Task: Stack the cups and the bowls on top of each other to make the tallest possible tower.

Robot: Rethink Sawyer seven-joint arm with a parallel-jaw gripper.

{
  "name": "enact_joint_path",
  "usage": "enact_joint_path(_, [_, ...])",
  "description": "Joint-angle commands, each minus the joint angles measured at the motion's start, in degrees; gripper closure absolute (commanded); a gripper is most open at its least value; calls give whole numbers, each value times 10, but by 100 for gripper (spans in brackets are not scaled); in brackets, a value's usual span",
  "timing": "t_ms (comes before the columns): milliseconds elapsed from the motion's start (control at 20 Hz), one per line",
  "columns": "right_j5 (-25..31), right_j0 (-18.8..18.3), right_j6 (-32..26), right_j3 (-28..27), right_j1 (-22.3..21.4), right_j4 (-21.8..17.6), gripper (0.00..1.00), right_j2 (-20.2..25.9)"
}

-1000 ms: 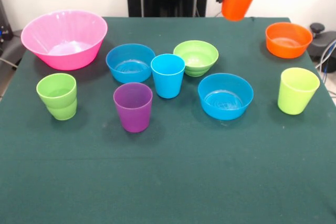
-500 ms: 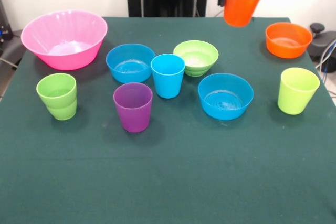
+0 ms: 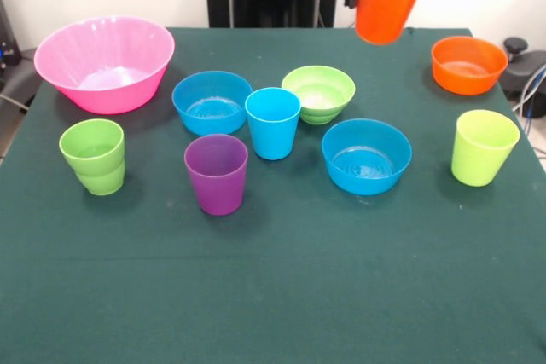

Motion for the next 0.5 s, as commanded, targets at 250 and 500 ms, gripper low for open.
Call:
enact_joint_path(250, [124, -26, -30, -139, 46, -40, 100, 54])
enact_joint_path(500, [133, -35, -48, -161, 54, -57, 100, 56])
